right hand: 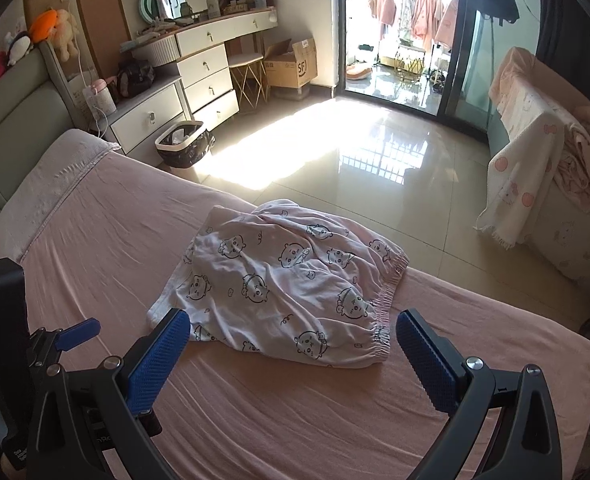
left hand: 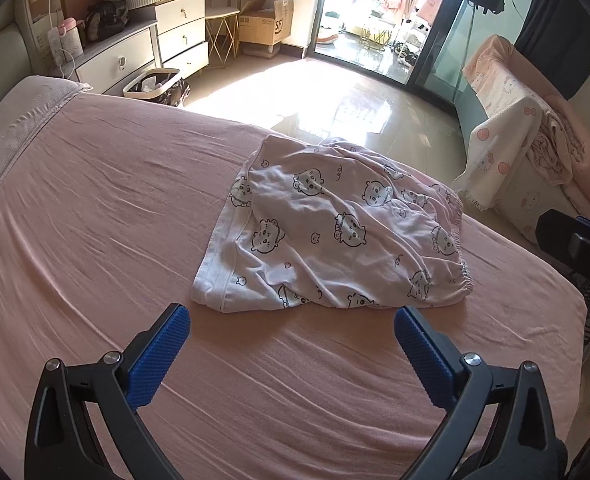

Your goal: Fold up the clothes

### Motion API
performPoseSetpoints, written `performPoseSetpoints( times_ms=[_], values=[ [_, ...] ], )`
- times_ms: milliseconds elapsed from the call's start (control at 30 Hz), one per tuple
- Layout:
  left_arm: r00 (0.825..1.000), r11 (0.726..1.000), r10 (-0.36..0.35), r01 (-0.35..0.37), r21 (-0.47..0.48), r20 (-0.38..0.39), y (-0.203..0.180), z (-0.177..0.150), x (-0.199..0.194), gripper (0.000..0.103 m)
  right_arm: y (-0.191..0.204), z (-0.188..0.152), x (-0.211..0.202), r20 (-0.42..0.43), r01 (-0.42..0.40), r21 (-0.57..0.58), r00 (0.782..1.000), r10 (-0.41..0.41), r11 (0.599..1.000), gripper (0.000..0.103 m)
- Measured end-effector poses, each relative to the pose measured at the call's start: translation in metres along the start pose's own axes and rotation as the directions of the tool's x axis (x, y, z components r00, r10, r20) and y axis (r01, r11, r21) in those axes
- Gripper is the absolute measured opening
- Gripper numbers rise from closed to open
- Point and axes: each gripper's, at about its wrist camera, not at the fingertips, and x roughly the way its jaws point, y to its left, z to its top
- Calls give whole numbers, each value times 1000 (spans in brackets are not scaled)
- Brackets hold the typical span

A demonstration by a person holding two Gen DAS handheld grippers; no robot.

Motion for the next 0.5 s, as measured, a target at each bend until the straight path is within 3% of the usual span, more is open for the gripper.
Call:
performPoseSetpoints(
  times_ms=[200, 367, 500],
  values=[
    [1000, 999, 1, 0, 54, -24, -10, 3, 30, 103, -24, -3, 41, -98, -34, 67, 994, 41, 997, 103],
    [999, 992, 21, -16, 129, -41, -25, -1, 51, 103, -52, -8, 75, -196, -50, 138, 977, 77, 989, 103],
    [998, 985, 32, -22, 173, -54, -35, -6, 67, 103, -76, -10, 93, -211, -73, 200, 971, 116, 977, 103]
  ],
)
